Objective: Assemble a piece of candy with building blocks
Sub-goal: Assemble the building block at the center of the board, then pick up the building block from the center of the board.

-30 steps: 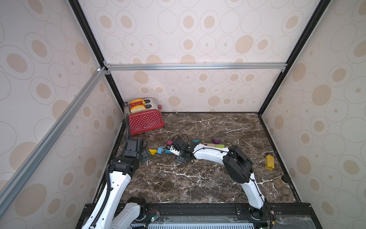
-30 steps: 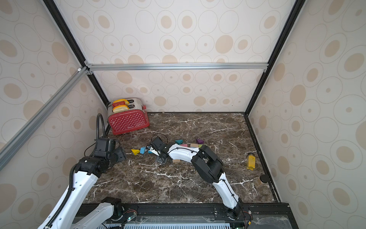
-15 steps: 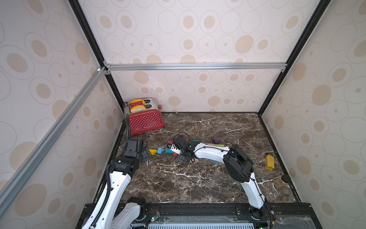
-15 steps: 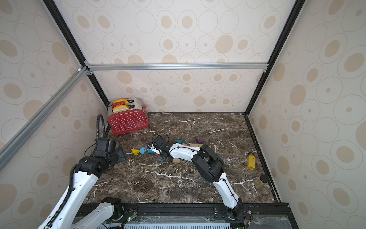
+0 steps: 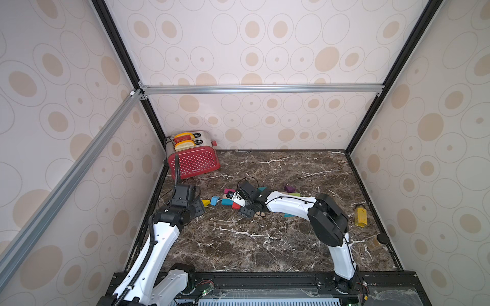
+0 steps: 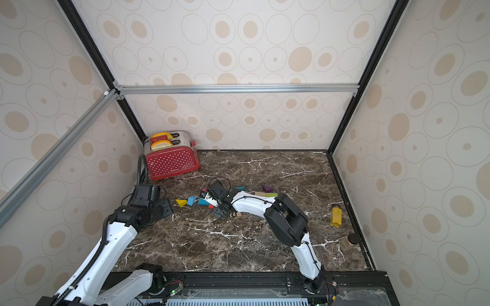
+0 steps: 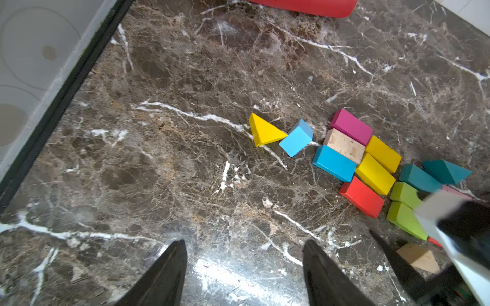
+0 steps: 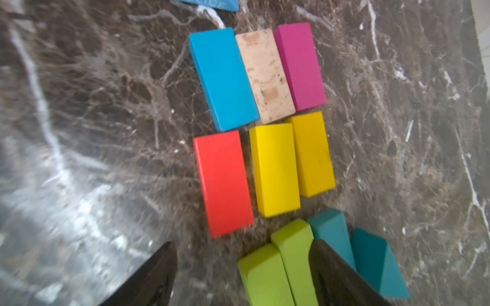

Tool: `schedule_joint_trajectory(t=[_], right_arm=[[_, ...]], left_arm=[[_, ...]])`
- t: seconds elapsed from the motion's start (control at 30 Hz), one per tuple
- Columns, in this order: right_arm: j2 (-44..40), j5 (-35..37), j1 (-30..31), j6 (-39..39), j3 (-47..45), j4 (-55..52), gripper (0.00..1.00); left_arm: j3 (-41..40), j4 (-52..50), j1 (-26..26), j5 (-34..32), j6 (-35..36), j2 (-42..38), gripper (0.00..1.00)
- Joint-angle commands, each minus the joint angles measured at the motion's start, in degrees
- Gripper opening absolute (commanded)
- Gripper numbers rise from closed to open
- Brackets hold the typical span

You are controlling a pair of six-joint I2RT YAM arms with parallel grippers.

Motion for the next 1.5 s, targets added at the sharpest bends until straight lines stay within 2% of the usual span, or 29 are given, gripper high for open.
schedule_joint_trajectory(t=[0.0,0.17,0.3,0.47,0.57,0.63,0.77,0.87,1.03,1.23,1.47], right_arm=[[-8.94,-3.69,0.03,4.09,-4.47,2.81,0.82],[-15.7,-4.43,-0.04,6.14,-11.15,3.55,0.82],[-18.71,-3.45,-0.04,6.75,-15.96,4.08,0.82],[-22.02,-2.42,-0.02,6.33,-20.41,5.25,0.83],[-22.6,-1.74,-0.05,6.04,-21.59,4.97,0.83],[-22.85,-1.89,-0.01,5.99,-22.17,5.13,0.83],[-23.34,-1.69,-0.05,5.89,-22.93,5.79,0.83],[-23.82,-1.72,-0.05,6.06,-23.27,5.88,0.83],[-25.12,-2.52,-0.04,6.52,-24.58,6.41,0.83],[-25.4,-3.17,0.0,6.82,-25.23,6.9,0.83],[-25.06,-3.46,-0.05,7.2,-25.37,7.14,0.83]], left_arm=[[-0.33,5.81,0.12,3.58,-0.48,4.26,0.67],[-1.43,13.83,-0.44,1.87,-2.16,12.57,0.64],[3.74,13.27,-5.73,-4.95,1.03,19.65,0.64],[9.43,9.2,-6.14,-8.49,1.35,29.27,0.64],[9.96,8.65,-6.07,-11.44,-1.98,29.72,0.69],[10.76,6.5,-5.53,-12.25,-7.32,29.76,0.74],[11.65,6.17,-1.89,-5.84,-18.69,31.81,0.82],[13.23,6.86,0.28,0.65,-26.89,34.79,0.82],[14.82,9.41,0.31,1.69,-36.43,36.51,0.81],[15.57,9.36,0.24,2.78,-43.63,38.63,0.79],[14.99,8.28,0.23,0.48,-47.5,38.72,0.75]])
